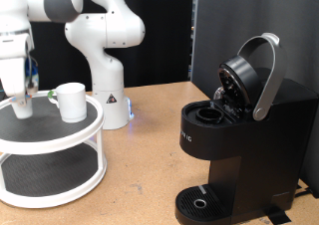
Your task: Make a cup of coffee with the keurig machine
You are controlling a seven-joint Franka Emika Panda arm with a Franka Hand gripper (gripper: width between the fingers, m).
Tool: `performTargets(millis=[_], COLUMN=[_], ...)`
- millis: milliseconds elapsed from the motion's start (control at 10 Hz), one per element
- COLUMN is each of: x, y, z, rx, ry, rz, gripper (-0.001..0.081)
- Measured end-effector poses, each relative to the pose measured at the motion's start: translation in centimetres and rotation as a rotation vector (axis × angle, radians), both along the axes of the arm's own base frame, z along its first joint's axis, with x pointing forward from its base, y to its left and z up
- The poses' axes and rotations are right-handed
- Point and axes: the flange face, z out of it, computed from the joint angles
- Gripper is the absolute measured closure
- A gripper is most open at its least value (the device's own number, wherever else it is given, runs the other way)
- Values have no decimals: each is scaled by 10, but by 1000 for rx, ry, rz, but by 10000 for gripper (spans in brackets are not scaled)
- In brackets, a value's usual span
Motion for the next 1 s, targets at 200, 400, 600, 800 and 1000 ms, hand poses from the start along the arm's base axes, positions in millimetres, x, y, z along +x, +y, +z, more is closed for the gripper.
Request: performTargets(millis=[200, 400, 600, 800, 1000], x=[1, 1, 7, 24, 42], y=[-2, -1, 11, 37, 64], z=[31, 37, 35, 38, 46], rx=[9, 12, 104, 197, 238], ry=[-13, -7, -28, -49, -69], rz=[8, 11, -13, -53, -115], gripper=[371, 371, 371, 371, 371])
